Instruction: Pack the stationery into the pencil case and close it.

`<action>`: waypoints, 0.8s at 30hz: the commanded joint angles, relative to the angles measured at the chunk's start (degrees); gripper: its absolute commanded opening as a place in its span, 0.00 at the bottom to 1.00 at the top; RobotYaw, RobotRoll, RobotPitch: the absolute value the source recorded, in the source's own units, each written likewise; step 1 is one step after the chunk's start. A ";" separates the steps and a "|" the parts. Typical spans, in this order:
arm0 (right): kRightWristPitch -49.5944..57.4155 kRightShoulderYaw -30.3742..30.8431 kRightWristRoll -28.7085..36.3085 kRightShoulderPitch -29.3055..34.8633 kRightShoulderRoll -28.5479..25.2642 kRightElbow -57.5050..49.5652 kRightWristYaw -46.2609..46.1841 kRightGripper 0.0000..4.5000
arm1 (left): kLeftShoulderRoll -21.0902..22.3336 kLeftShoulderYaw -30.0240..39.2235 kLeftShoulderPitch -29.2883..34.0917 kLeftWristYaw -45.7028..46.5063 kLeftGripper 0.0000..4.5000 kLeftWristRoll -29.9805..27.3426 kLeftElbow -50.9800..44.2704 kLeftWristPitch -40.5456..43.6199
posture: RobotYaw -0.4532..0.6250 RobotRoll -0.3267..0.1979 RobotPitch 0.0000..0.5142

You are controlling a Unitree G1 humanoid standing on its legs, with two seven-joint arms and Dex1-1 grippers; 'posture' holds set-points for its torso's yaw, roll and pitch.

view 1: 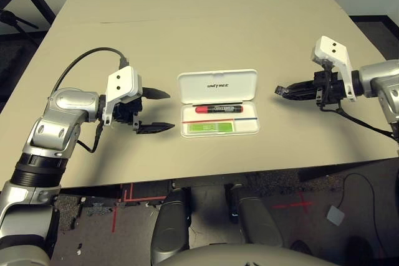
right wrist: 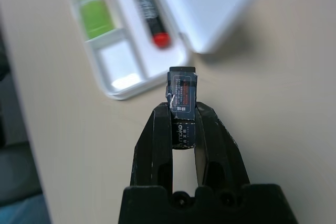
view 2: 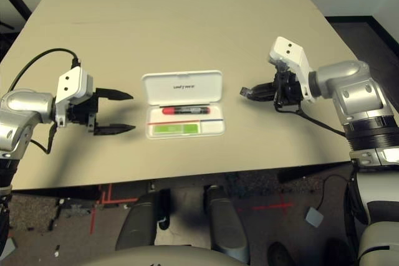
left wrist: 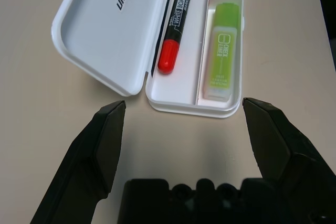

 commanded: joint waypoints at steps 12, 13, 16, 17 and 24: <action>-8.42 9.13 -5.11 -1.10 7.90 -2.87 0.24 0.07 | 0.71 0.31 1.24 0.63 1.00 -0.43 -3.38 1.37 | 0.46 0.62 0.33; -9.13 9.37 -5.49 -1.08 8.34 -2.51 0.10 0.07 | 0.74 0.38 1.31 0.66 1.00 -0.47 -3.54 1.46 | 0.47 0.62 0.33; -10.29 9.69 -6.28 -0.89 9.11 -1.62 -0.05 0.07 | 0.80 0.45 1.48 0.67 1.00 -0.49 -3.72 1.58 | 0.47 0.62 0.33; -10.70 9.79 -6.53 -0.83 9.33 -1.35 -0.08 0.07 | 0.83 0.49 1.56 0.65 1.00 -0.53 -3.78 1.63 | 0.47 0.62 0.33; -13.75 10.24 -7.65 -0.34 9.83 0.70 -0.52 0.07 | 0.70 0.31 1.51 0.61 1.00 -0.44 -3.83 1.74 | 0.47 0.62 0.34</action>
